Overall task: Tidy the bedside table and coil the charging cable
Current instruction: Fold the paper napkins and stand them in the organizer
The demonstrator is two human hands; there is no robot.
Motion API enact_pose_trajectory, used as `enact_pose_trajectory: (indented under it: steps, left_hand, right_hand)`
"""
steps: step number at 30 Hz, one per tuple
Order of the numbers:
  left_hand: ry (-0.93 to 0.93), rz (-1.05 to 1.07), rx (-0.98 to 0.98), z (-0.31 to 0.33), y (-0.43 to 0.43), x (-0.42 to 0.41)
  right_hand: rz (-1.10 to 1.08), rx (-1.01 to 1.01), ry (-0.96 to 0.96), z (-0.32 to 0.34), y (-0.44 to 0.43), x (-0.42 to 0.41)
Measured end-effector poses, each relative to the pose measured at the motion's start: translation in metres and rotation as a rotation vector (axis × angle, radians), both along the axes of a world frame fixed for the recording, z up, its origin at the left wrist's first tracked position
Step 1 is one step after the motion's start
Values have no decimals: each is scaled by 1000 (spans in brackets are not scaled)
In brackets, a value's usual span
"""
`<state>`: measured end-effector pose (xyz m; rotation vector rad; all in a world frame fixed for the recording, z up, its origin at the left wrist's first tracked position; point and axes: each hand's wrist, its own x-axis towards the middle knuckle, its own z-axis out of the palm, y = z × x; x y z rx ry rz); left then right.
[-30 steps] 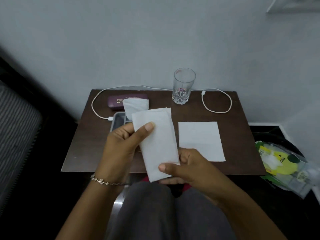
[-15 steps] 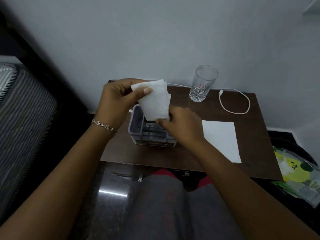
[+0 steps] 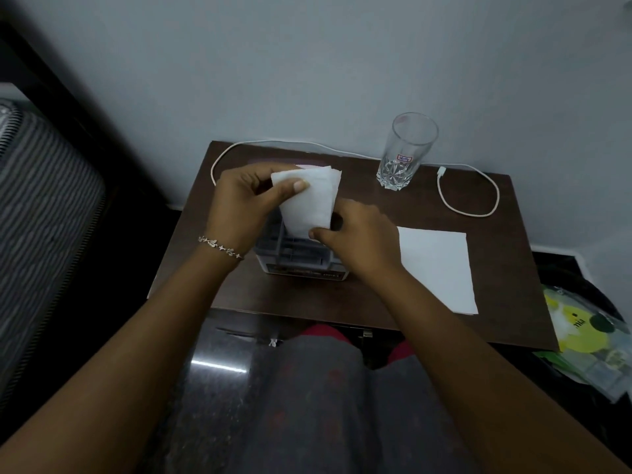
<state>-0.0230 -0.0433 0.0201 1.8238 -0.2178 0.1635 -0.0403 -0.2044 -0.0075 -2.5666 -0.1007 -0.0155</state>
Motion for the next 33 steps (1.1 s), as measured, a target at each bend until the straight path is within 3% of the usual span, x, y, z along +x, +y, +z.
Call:
enact_pose_trajectory:
  steps: [4,15,19,25,33]
  left_hand:
    - [-28,-24,45,5,-3,3]
    - [-5,44,8,-9,3,-3]
    - [-8,53,33,-13,2,-3]
    - [-36,52,76,-15,-2,-1]
    - [-10,113,112,-36,5,-9]
  right_hand:
    - [-52,183,21,2,-7,2]
    - [5,61,-93,0,-4,-1]
    - [36,24,-47,1,-4,0]
    - [-50,266,2,1,-7,3]
    - [-85,326,4,-8,-6,3]
